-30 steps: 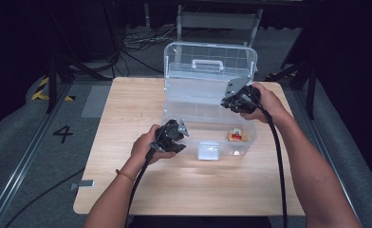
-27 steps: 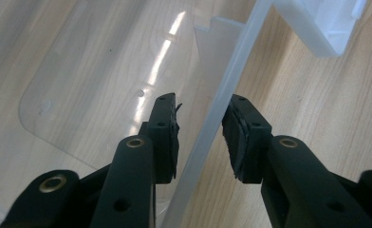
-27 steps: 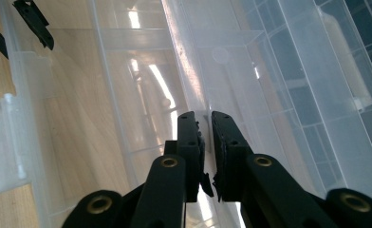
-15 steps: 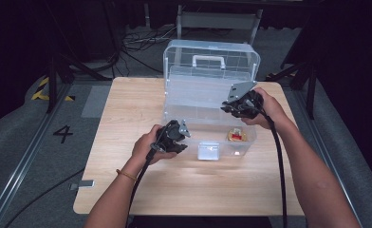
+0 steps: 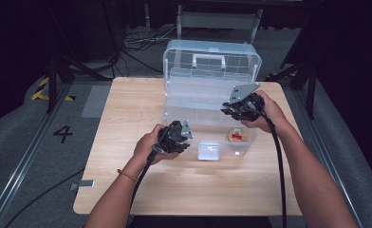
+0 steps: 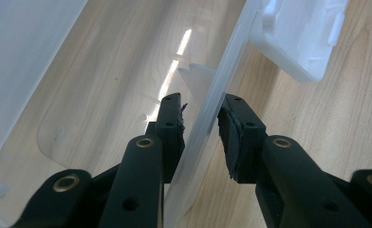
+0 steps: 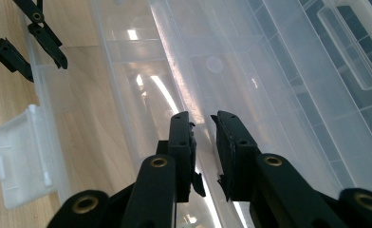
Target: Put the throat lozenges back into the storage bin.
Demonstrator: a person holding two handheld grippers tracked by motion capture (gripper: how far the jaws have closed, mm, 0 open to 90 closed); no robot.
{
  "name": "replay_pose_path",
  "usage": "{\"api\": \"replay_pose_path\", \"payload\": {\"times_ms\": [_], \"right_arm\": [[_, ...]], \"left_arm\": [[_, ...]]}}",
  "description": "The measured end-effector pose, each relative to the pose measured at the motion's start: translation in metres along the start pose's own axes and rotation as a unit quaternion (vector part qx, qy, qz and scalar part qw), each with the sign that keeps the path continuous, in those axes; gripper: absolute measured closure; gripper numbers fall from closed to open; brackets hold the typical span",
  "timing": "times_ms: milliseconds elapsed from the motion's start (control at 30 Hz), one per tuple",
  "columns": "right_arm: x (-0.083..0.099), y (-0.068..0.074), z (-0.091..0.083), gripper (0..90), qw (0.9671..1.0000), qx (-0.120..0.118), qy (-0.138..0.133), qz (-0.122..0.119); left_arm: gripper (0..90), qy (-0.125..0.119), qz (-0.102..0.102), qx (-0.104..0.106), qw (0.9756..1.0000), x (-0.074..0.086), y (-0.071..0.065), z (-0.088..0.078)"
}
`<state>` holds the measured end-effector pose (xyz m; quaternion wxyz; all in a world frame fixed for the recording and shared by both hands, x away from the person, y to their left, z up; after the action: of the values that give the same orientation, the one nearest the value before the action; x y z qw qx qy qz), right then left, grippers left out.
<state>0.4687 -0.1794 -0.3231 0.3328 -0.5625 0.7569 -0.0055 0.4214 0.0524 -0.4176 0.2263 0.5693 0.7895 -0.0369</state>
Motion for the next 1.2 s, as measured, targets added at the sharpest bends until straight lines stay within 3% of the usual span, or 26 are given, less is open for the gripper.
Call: {"api": "replay_pose_path", "payload": {"times_ms": [267, 400, 567, 700, 767, 1100, 1200], "right_arm": [[0.003, 0.004, 0.0, 77.2, 1.0, -0.005, -0.007, 0.004], [0.005, 0.005, 0.0, 77.0, 0.9999, -0.008, -0.012, 0.009], [0.007, 0.006, 0.0, 76.6, 0.9996, -0.011, -0.02, 0.018], [0.008, 0.006, 0.0, 76.0, 0.9993, -0.011, -0.024, 0.025], [0.008, 0.006, 0.0, 75.8, 0.9993, -0.012, -0.023, 0.026], [0.01, 0.007, 0.0, 74.0, 0.9992, -0.003, -0.024, 0.031], [0.011, 0.007, -0.001, 72.3, 0.9992, 0.004, -0.017, 0.036]], "left_arm": [[71.2, -0.008, -0.001, 0.002, 1.0, 0.001, 0.001, -0.001], [70.7, -0.028, -0.007, 0.003, 0.9996, 0.003, 0.002, -0.005], [69.0, -0.034, 0.004, -0.003, 0.9994, 0.005, 0.002, -0.01], [71.2, -0.073, 0.002, 0.017, 0.9972, 0.008, 0.003, -0.021], [72.1, -0.07, 0.01, 0.01, 0.9975, 0.009, 0.002, -0.024], [82.1, -0.091, -0.011, 0.017, 0.9956, 0.025, 0.01, -0.046], [82.1, -0.101, -0.021, 0.008, 0.9946, 0.033, 0.014, -0.052]]}}
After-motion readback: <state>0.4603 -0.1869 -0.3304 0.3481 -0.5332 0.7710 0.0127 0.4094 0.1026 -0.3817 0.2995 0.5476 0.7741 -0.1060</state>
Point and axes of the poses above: each handheld gripper's, and its own axes: z roughly forward along the jaws, x roughly out of its underside, y roughly to its left, the point moved 2 cm from there along z, roughly forward along the jaws, and after that the axes turned 8 degrees about y, right-handed, at the moved point
